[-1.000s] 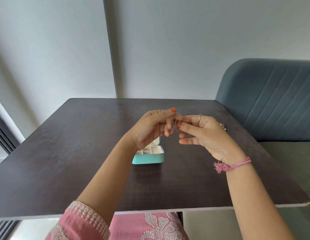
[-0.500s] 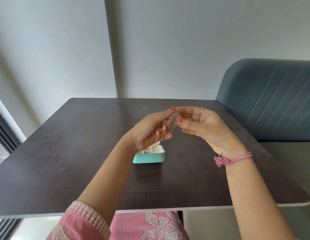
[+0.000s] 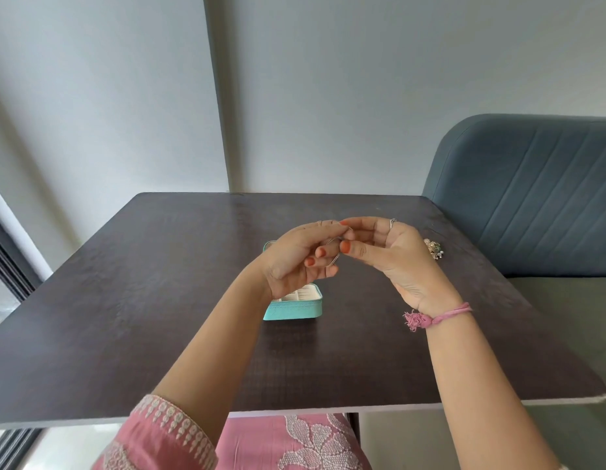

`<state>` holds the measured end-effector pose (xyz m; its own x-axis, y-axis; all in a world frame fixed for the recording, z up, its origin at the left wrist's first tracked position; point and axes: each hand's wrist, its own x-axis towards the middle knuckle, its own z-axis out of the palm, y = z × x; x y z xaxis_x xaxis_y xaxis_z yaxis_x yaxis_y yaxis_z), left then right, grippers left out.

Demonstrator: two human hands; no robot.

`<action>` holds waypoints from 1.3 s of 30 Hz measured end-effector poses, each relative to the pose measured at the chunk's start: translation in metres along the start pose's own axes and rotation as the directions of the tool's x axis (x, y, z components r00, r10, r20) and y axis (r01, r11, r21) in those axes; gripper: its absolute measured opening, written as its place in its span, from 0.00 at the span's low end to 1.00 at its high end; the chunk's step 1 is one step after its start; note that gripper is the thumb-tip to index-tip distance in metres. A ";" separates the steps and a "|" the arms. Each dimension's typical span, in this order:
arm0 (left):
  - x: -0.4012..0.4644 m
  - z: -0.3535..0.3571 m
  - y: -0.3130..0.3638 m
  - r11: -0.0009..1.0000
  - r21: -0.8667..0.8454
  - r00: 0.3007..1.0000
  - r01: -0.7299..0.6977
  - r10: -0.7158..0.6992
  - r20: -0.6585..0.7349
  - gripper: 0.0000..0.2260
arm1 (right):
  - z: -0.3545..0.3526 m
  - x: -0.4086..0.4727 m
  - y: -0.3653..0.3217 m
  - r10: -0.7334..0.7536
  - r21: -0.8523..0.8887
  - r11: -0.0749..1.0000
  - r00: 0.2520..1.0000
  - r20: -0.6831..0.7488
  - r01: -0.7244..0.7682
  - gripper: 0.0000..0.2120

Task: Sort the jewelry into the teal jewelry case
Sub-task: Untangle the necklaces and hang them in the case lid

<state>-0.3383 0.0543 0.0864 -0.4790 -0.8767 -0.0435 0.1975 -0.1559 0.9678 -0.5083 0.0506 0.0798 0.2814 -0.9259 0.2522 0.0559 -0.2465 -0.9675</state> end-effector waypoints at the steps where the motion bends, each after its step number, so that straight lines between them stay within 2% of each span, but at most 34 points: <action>1: 0.001 0.000 -0.001 1.000 -0.017 1.000 0.004 -0.004 -0.001 0.09 | 0.000 0.000 0.001 -0.001 0.010 1.000 1.000 -0.005 0.001 0.17; 7: 0.004 -0.001 -0.005 0.993 -0.107 0.999 0.042 -0.045 -0.019 0.10 | 0.002 -0.003 0.006 0.043 0.105 0.994 0.999 -0.022 -0.041 0.19; 11: 0.004 -0.001 -0.001 0.987 -0.154 0.998 0.053 -0.056 -0.013 0.08 | 0.004 -0.003 0.008 0.079 0.265 0.962 0.996 -0.032 -0.067 0.17; 17: 0.003 -0.011 0.007 0.992 -0.098 0.997 0.077 -0.075 0.024 0.03 | 0.004 -0.004 0.012 0.124 0.424 0.902 0.990 -0.067 -0.084 0.16; 19: 0.004 -0.014 0.008 0.991 -0.115 0.997 0.068 -0.064 0.040 0.06 | 0.006 -0.003 0.013 0.145 0.487 0.869 0.986 -0.081 -0.088 0.15; 21: 0.004 -0.017 0.009 0.982 -0.180 0.999 0.051 -0.053 -0.004 0.11 | 0.006 -0.002 0.014 0.158 0.554 0.829 0.982 -0.103 -0.076 0.14; 24: 0.004 -0.018 0.010 0.969 -0.246 0.996 0.024 -0.044 -0.076 0.07 | 0.006 -0.002 0.015 0.164 0.575 0.816 0.977 -0.137 -0.057 0.14; 29: 0.005 -0.017 0.007 0.969 -0.239 0.988 -0.066 0.031 -0.148 0.07 | 0.013 -0.004 0.021 0.174 0.577 0.816 0.969 -0.178 -0.041 0.13; 31: 0.006 -0.015 0.007 0.978 -0.179 0.981 -0.106 0.074 -0.178 0.06 | 0.018 -0.005 0.026 0.179 0.567 0.823 0.959 -0.220 -0.023 0.13; 34: 0.007 -0.011 0.010 0.992 0.024 0.973 -0.121 0.123 -0.196 0.05 | 0.027 -0.009 0.031 0.179 0.529 0.849 0.949 -0.259 -0.016 0.14; 39: 0.005 -0.008 0.027 0.921 0.376 0.973 -0.097 0.168 -0.160 0.05 | 0.033 -0.009 0.039 0.154 0.459 0.888 0.956 -0.250 -0.023 0.17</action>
<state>-0.3289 0.0422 0.1104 -0.2957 -0.9519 0.0806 -0.0930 0.1127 0.9893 -0.4776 0.0590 0.0393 0.0379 -0.9946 0.0964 0.4831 -0.0662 -0.8731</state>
